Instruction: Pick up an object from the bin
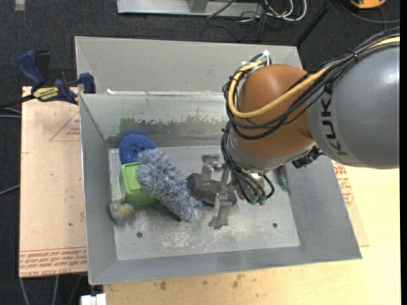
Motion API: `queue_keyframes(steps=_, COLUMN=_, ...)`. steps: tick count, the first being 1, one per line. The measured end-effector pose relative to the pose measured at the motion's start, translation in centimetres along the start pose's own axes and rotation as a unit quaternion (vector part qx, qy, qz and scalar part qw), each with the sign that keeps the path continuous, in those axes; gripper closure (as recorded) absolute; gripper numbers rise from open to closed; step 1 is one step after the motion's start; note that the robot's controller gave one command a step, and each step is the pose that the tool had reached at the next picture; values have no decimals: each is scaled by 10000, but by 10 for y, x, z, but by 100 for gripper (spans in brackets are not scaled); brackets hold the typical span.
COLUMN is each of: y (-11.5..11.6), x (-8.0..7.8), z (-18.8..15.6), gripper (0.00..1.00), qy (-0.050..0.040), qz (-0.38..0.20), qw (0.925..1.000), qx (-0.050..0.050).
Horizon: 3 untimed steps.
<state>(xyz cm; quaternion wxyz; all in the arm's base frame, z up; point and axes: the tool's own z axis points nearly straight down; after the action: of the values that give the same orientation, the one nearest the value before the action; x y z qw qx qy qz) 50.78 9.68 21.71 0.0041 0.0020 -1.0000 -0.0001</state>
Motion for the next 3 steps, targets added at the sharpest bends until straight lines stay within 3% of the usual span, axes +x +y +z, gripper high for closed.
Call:
queue_keyframes(steps=1, y=0, x=-1, z=-4, gripper=0, qy=-40, qz=13, qw=10000, qx=-5)
queue_keyframes(steps=2, y=0, x=-10, z=19, gripper=0, qy=-86, qz=-331, qw=9994, qx=-7)
queue_keyframes(steps=3, y=1, x=-12, z=33, gripper=0, qy=-76, qz=-490, qw=9988, qx=-4)
